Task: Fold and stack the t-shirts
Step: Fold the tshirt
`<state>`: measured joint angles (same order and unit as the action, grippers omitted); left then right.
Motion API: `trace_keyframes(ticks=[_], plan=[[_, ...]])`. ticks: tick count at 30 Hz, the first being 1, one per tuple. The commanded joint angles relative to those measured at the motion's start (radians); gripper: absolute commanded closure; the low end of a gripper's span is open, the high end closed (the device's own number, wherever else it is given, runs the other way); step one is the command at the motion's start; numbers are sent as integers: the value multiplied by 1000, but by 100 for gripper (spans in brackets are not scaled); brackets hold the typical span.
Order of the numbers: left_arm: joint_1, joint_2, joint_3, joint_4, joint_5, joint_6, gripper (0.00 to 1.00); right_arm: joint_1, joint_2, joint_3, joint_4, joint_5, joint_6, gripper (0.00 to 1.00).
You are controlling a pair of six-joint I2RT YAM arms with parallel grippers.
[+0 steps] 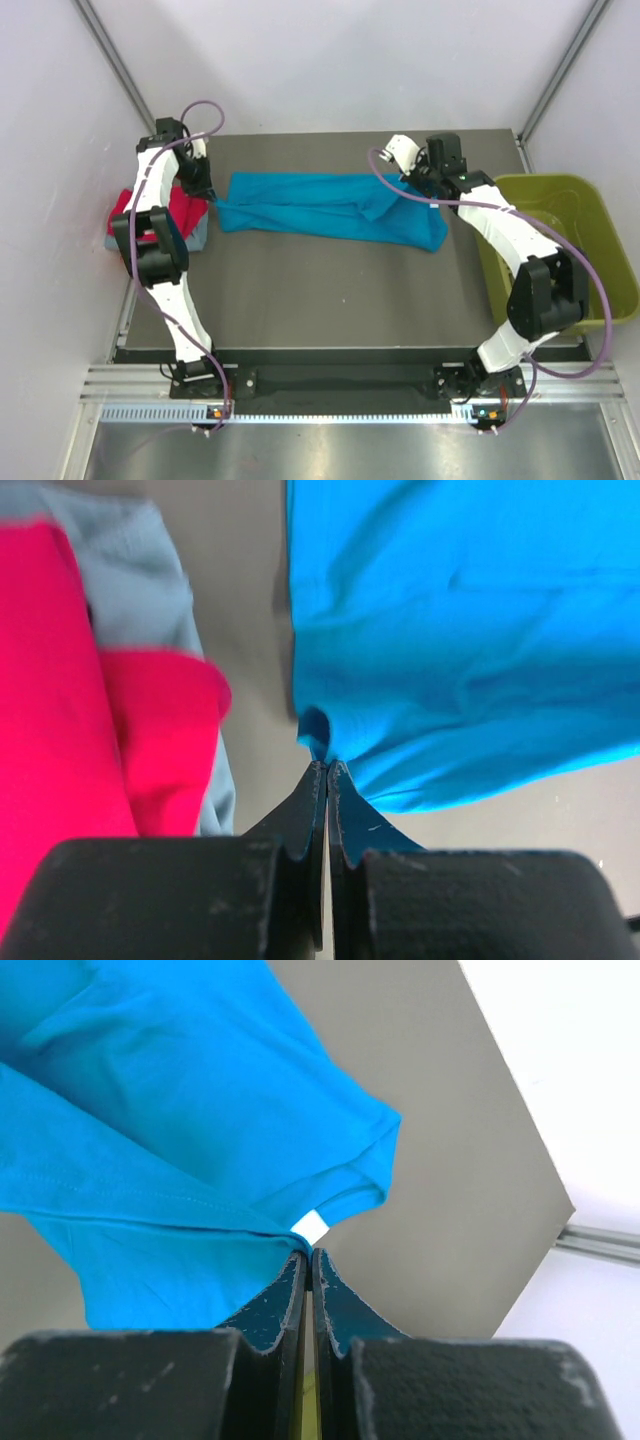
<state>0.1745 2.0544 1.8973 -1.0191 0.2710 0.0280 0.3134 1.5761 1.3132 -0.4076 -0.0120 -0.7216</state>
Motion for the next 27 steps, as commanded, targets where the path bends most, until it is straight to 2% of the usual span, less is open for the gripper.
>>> trace_keyframes(ticks=[1,11,27], plan=[[-18,55,97,14,14,18,100,-23,53,89,61,6,7,100],[-69,237,308,54,-24,27,100,-45,216,241,67,7,1,100],[-82,316,391,109,-118,4,100,-65,380,362,75,53,-2,100]])
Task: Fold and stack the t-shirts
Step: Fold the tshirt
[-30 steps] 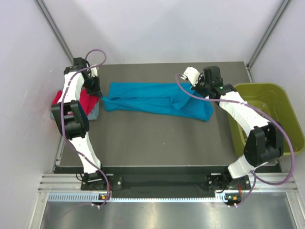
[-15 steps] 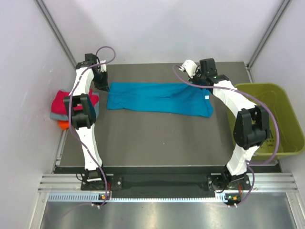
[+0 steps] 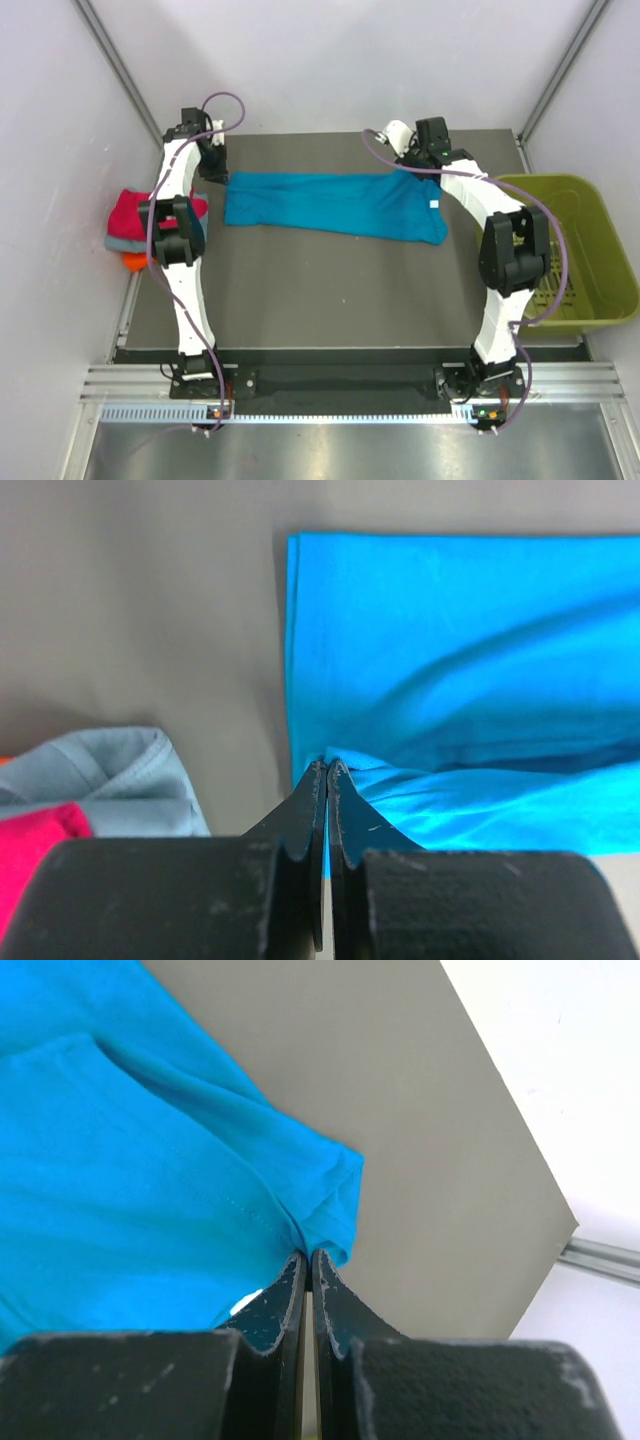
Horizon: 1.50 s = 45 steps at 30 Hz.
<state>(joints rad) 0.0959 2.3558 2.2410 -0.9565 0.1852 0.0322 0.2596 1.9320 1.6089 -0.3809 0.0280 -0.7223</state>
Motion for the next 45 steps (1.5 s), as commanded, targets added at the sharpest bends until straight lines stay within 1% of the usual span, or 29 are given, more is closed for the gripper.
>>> trace_keyframes(ticks=[1,5,12,14,15,16,17,18,19,20,21,22,24,25,26,27,28,29,31,32,33,34,35,36,39,45], plan=[[-5,19,51,50,-32,3,100,-11,33,81,50,12,-2,100],[-18,43,69,59,-49,9,100,-10,96,129,57,13,1,100],[-51,71,108,79,-104,9,100,-8,147,178,65,23,4,100],[-56,68,108,85,-131,3,86,-10,148,177,71,30,9,100],[-59,66,108,87,-156,-5,76,-8,147,175,80,48,12,100],[-59,54,108,88,-170,-9,54,-7,145,169,88,64,17,96],[-59,42,108,90,-176,-18,48,-6,136,166,99,79,21,91],[-59,30,103,88,-217,-15,44,-3,128,155,102,104,24,78],[-59,-8,97,88,-231,-14,40,-3,116,143,109,115,26,73],[-59,-33,86,88,-242,-14,38,-3,86,132,115,124,35,67],[-53,-59,42,94,-247,-17,36,-3,68,111,131,148,43,58],[-47,-117,20,97,-242,-24,33,-3,52,100,137,159,50,55],[-36,-165,-55,79,-216,-29,32,-3,-2,76,137,179,89,49],[-36,-196,-79,65,-201,-31,31,-2,-16,71,126,176,131,48],[-35,-208,-104,52,-190,-31,31,-3,-43,66,96,170,158,47],[-35,-220,-130,30,-147,-31,31,-3,-54,63,73,138,193,46],[-35,-239,-197,24,-132,-31,31,-6,-62,69,44,116,287,45],[-35,-245,-228,19,-89,-31,31,-10,-56,81,-46,86,337,45],[-35,-237,-283,-7,-52,-31,31,-28,-38,121,-136,-38,443,45],[-35,-228,-316,-14,-23,-31,31,-40,-12,124,-204,-115,551,45],[-33,-222,-333,-14,-4,-31,31,-72,4,123,-226,-246,601,46],[-33,-210,-343,-13,2,-31,31,-82,19,114,-242,-285,676,48],[-33,-201,-356,-10,3,-66,31,-89,39,102,-246,-307,698,48],[-33,-196,-356,-7,13,-64,31,-97,45,73,-240,-325,708,49],[-33,-161,-319,-10,-10,-63,31,-105,74,56,-242,-341,696,50],[-33,-110,-291,-24,-49,-52,31,-131,91,33,-259,-327,672,50]])
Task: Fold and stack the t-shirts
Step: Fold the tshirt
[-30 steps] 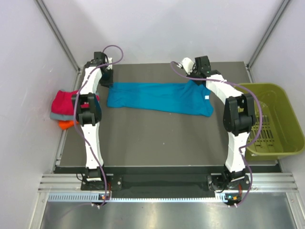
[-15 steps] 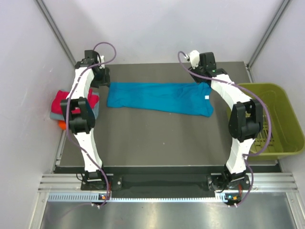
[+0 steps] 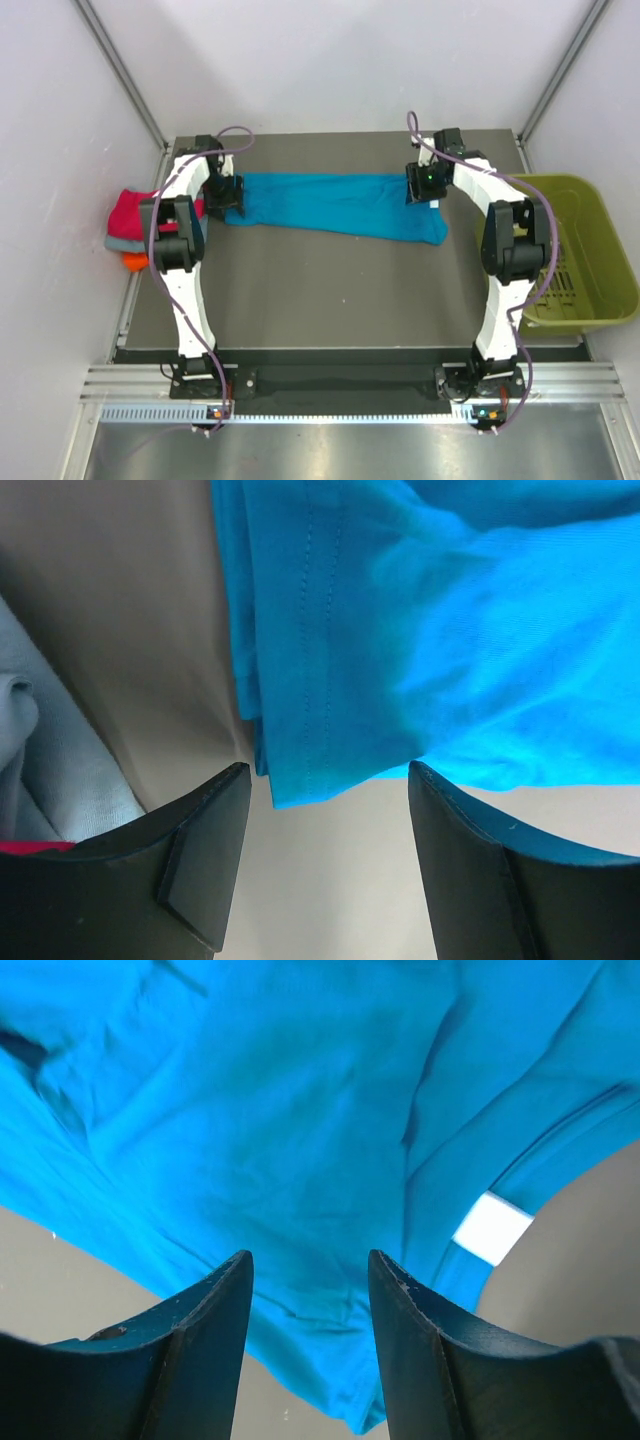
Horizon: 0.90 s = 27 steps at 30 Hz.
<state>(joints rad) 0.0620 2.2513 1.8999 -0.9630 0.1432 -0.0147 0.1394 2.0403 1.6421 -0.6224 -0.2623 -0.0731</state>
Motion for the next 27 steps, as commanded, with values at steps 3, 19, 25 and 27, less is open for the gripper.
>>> trace_keyframes(ticks=[3,19,25,27], plan=[[1,2,47,-14,-5,-10,32,-30,-34,-45,-33,-32,19,51],[1,25,64,-20,1,-4,94,-78,-186,-291,-69,3,1,52],[1,28,59,-25,6,4,100,-80,-183,-292,-77,0,-11,71],[4,27,62,-28,4,5,100,-81,-183,-300,-76,-8,-13,86]])
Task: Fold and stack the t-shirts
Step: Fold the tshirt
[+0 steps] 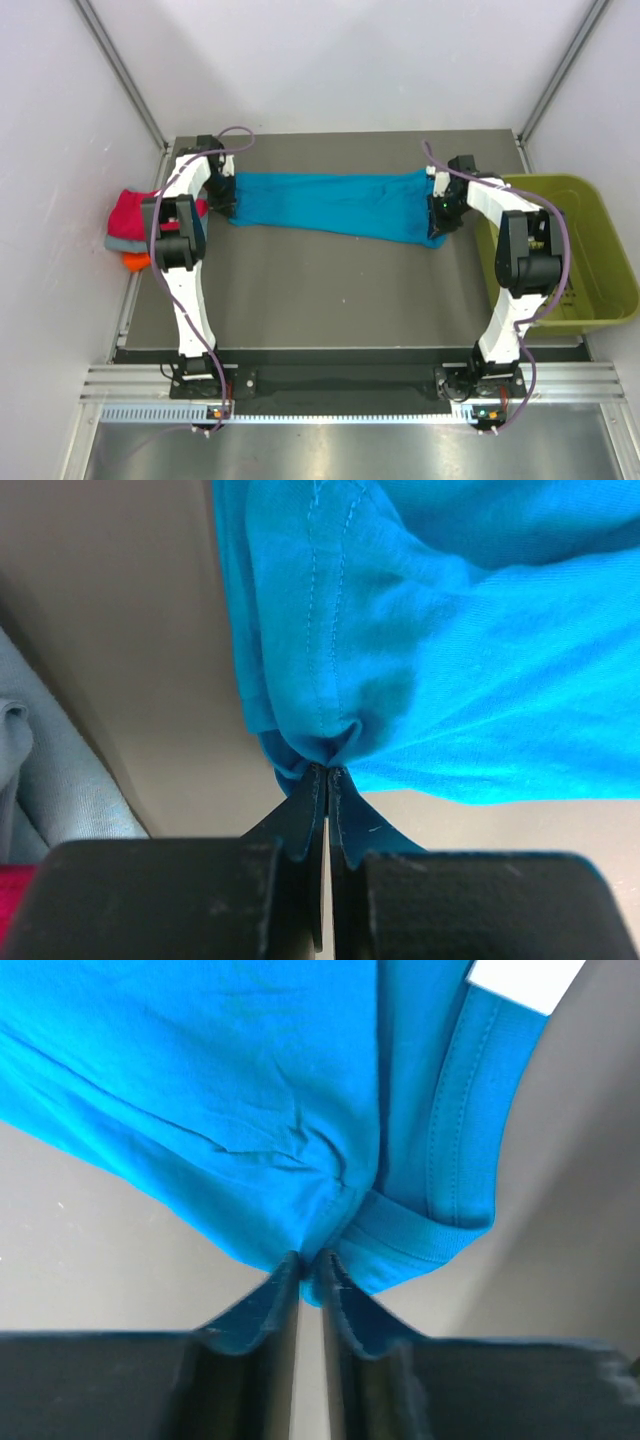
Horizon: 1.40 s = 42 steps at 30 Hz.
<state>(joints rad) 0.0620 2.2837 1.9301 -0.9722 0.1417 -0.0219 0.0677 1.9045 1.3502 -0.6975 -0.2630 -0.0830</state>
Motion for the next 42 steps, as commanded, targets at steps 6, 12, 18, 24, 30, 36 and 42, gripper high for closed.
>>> trace_keyframes(ticks=[6,12,18,24,30,36,42], plan=[[13,-18,35,-33,-2,37,100,-14,-50,-22,-11,19,-26,100],[13,-30,43,-62,6,77,100,-32,-64,-37,-7,70,-49,100],[13,-23,84,-117,4,103,100,-46,-65,-40,7,97,-63,100],[13,-44,93,-118,15,108,67,-48,-74,-42,16,105,-63,100],[15,-69,116,-175,-23,132,52,-51,-117,-27,-3,131,-51,70],[13,-99,178,-160,-70,126,40,-43,-154,111,36,142,6,47],[10,-33,194,-151,-60,114,39,-11,-46,256,81,91,35,47]])
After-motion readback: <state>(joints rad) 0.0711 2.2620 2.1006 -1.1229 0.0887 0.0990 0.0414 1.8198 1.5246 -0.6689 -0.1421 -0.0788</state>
